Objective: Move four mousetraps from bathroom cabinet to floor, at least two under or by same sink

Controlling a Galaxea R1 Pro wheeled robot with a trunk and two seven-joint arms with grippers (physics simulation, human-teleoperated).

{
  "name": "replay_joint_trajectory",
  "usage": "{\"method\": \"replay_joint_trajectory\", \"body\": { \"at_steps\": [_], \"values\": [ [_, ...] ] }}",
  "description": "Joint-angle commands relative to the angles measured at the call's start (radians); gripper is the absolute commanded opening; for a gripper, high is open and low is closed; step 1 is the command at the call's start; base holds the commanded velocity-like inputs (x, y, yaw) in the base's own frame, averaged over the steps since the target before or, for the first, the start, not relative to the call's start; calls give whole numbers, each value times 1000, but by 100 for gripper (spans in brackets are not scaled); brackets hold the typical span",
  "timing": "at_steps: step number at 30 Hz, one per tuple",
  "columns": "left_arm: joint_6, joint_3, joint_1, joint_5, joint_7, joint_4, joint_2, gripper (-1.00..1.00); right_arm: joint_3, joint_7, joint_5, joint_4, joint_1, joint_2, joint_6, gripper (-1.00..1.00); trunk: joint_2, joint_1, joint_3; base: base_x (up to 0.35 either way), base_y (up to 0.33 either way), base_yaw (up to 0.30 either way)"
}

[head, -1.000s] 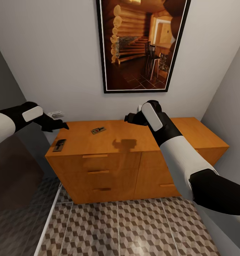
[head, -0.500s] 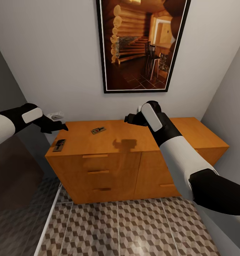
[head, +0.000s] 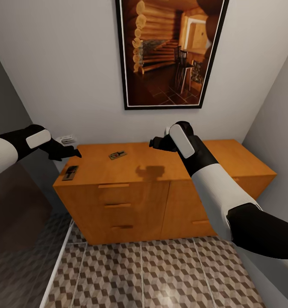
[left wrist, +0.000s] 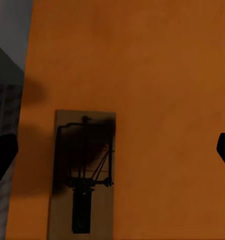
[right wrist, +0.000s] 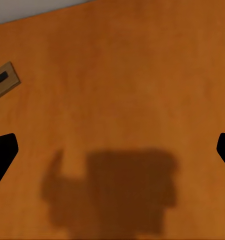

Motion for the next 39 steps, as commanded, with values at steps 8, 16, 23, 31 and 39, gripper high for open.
{"method": "replay_joint_trajectory", "body": {
  "at_steps": [8,16,23,31,39],
  "values": [
    [0,-7,-2,5,-1,-3,1,100,2,-10,-10,0,-1,0,1,100,-57,31,-26,0,0,0],
    [-1,-7,-2,5,-1,-4,1,100,2,-10,-10,0,0,0,1,100,-113,61,-51,0,0,0],
    [-1,-7,-2,5,-1,-4,1,100,2,-10,-10,0,-1,0,1,100,-162,88,-73,0,0,0],
    [-1,-7,-2,5,-1,-2,1,100,2,-10,-10,0,-1,0,1,100,-218,119,-98,0,0,0],
    [0,-7,-2,5,-1,-2,2,100,2,-10,-10,0,-1,0,1,100,-274,150,-123,0,0,0]
  ]
}}
